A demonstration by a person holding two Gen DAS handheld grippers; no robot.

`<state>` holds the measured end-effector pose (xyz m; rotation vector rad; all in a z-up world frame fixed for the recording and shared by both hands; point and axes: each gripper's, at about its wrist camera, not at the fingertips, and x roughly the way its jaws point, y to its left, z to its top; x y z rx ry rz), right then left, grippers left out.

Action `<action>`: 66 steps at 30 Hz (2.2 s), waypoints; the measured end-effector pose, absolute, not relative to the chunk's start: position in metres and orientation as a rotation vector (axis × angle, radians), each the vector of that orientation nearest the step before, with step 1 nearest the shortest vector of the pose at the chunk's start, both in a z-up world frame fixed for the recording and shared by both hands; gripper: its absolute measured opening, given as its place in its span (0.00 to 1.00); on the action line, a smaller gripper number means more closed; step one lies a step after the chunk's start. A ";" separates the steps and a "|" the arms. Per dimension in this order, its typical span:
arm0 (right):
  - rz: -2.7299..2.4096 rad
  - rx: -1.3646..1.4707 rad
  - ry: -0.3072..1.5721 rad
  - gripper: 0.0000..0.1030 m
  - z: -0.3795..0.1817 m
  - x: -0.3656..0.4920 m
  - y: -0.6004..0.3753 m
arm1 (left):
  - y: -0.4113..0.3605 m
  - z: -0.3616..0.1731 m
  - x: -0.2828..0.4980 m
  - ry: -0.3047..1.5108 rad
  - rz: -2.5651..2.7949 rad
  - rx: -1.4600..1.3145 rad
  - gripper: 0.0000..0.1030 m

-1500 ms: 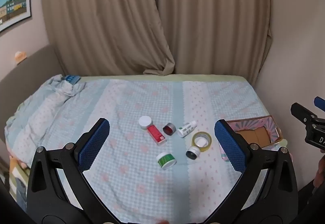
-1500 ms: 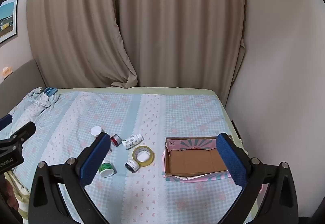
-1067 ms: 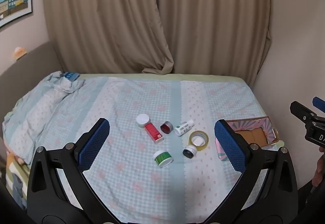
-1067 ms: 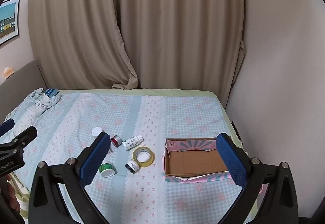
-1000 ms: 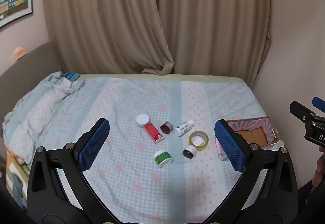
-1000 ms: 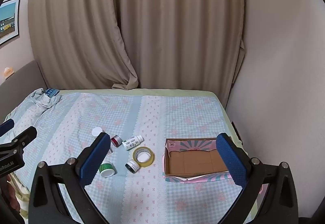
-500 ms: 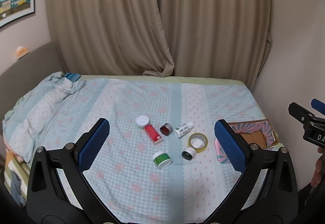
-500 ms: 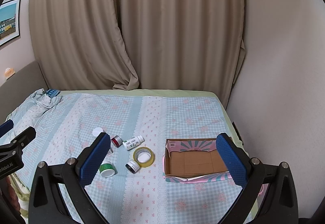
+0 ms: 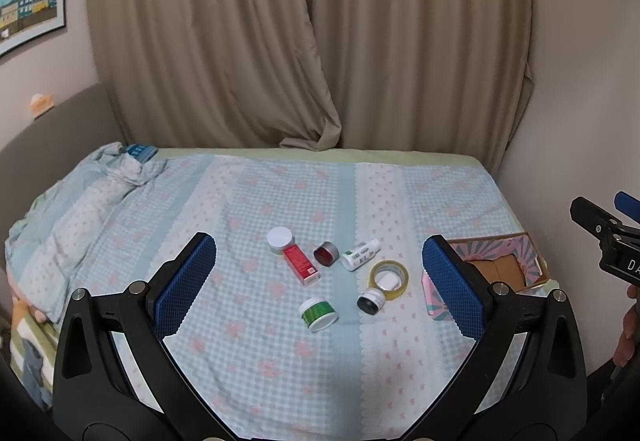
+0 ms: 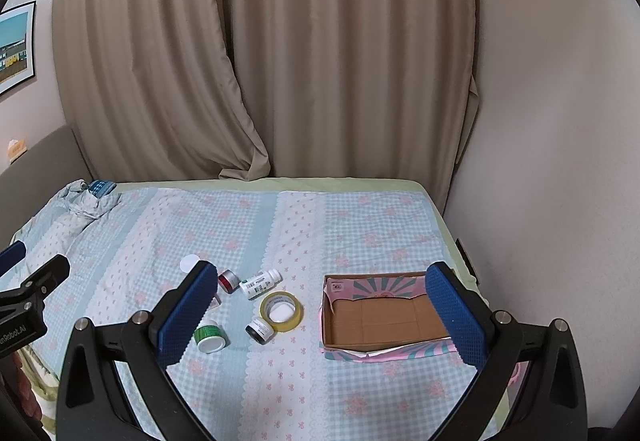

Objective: Organize rigid objects

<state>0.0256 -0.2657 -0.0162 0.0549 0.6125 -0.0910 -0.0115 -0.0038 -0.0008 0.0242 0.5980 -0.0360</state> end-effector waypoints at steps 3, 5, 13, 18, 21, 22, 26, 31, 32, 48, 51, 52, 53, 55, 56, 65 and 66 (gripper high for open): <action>-0.094 0.054 0.610 1.00 -0.016 0.025 -0.266 | -0.005 -0.001 -0.012 0.598 -0.044 0.025 0.99; -0.095 0.055 0.609 1.00 -0.015 0.025 -0.266 | -0.005 -0.002 -0.015 0.596 -0.046 0.027 0.99; -0.091 0.059 0.606 1.00 -0.015 0.027 -0.266 | -0.007 -0.001 -0.017 0.599 -0.051 0.028 0.99; -0.086 0.059 0.604 1.00 -0.017 0.026 -0.265 | -0.007 0.000 -0.016 0.600 -0.051 0.028 0.99; -0.085 0.058 0.604 1.00 -0.019 0.025 -0.266 | -0.007 0.000 -0.016 0.601 -0.051 0.024 0.99; -0.084 0.058 0.604 1.00 -0.019 0.025 -0.265 | -0.007 -0.001 -0.016 0.602 -0.051 0.025 0.99; -0.082 0.057 0.604 1.00 -0.020 0.025 -0.266 | -0.008 -0.002 -0.017 0.607 -0.049 0.019 0.99; -0.081 0.053 0.602 1.00 -0.021 0.025 -0.266 | -0.007 0.000 -0.018 0.606 -0.042 0.007 0.99; -0.083 0.049 0.601 1.00 -0.021 0.025 -0.266 | -0.006 0.001 -0.018 0.605 -0.039 0.003 0.99; -0.073 0.052 0.606 1.00 -0.024 0.022 -0.271 | -0.012 0.004 -0.018 0.610 -0.023 -0.001 0.99; -0.066 0.050 0.603 1.00 -0.024 0.021 -0.274 | -0.013 0.004 -0.020 0.613 -0.014 -0.005 0.99; -0.062 0.051 0.601 1.00 -0.024 0.020 -0.276 | -0.012 0.005 -0.020 0.614 -0.009 -0.001 0.99; -0.057 0.050 0.599 1.00 -0.024 0.020 -0.278 | -0.012 0.006 -0.021 0.616 0.000 0.007 0.99; -0.044 0.047 0.598 1.00 -0.024 0.022 -0.279 | -0.012 0.008 -0.021 0.626 0.014 0.013 0.99; -0.038 0.047 0.594 1.00 -0.024 0.022 -0.280 | -0.011 0.008 -0.019 0.634 0.020 0.012 0.99; -0.023 0.002 0.579 1.00 -0.038 0.034 -0.269 | 0.010 -0.019 0.001 0.741 0.034 -0.028 0.99; -0.019 0.008 0.589 1.00 -0.040 0.036 -0.267 | 0.016 -0.023 0.005 0.749 0.033 -0.041 0.99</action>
